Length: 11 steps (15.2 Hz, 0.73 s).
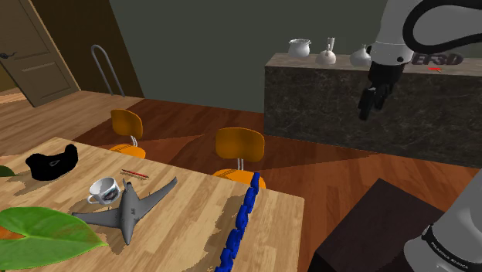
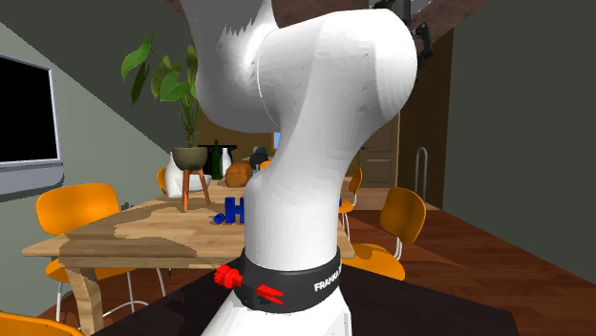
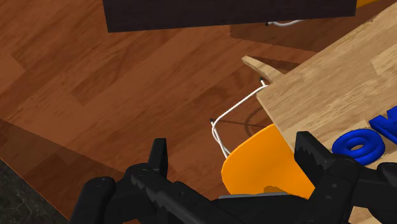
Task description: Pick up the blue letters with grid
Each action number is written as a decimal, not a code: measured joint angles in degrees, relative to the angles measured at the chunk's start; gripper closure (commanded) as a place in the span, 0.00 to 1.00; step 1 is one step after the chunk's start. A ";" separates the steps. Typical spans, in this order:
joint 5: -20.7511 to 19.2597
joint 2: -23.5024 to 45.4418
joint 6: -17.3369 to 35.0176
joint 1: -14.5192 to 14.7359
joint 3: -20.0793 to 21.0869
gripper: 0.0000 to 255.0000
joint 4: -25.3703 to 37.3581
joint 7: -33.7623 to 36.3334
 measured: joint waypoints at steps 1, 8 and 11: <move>0.00 0.00 0.00 0.00 0.00 0.00 0.00 0.00; 5.97 0.52 5.11 1.23 7.32 0.00 -5.80 13.45; 8.92 2.24 8.31 1.93 10.85 0.00 -7.61 19.95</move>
